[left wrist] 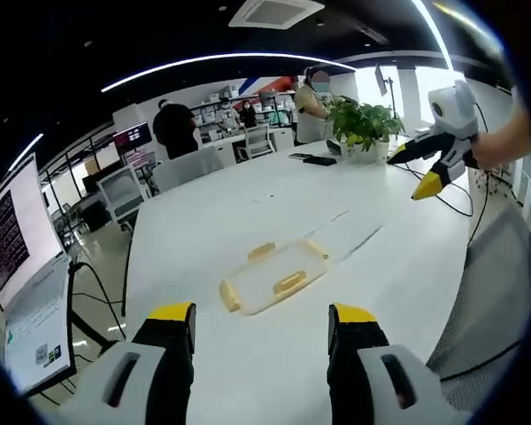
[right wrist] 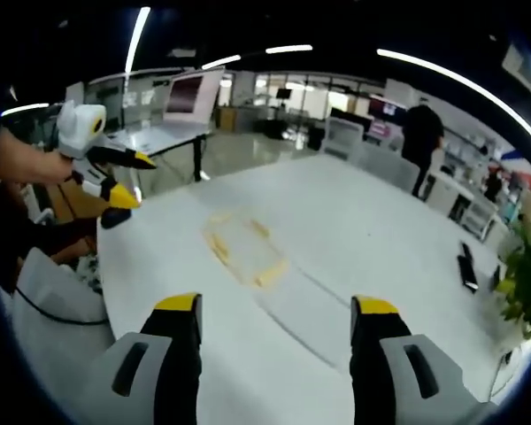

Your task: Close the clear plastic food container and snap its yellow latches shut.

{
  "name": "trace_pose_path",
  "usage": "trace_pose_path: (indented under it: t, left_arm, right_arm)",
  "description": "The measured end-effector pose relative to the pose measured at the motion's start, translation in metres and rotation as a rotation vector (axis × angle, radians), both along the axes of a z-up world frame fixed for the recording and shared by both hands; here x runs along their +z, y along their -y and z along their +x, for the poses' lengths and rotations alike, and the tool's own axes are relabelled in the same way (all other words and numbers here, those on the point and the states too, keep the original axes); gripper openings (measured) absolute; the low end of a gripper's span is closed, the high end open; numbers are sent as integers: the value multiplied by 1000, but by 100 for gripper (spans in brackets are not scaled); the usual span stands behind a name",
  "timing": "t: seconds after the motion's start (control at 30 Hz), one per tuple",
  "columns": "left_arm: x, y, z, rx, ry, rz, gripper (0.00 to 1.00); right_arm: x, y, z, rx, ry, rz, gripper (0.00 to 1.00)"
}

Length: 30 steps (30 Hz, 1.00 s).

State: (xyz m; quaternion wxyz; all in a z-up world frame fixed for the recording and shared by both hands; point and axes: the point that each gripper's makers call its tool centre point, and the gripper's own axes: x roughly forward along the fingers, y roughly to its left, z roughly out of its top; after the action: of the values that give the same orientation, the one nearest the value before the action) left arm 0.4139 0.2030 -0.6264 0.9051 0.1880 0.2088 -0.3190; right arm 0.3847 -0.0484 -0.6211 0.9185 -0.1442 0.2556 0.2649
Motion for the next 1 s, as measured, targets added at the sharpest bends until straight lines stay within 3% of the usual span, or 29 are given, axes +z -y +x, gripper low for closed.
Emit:
trace_pose_path:
  t: [0.23, 0.5, 0.73, 1.0]
  left_arm:
    - [-6, -10, 24, -33, -5, 30, 57]
    - [-13, -10, 49, -143, -37, 74, 57]
    - [-16, 1, 73, -288, -43, 139, 57]
    - [-28, 11, 86, -433, -71, 218, 57]
  right_arm:
    - [-9, -12, 17, 78, -29, -34, 66]
    - [-18, -19, 33, 160, -47, -78, 65]
    - [-24, -27, 48, 246, -74, -115, 64]
    - [-31, -45, 63, 333, -111, -131, 63]
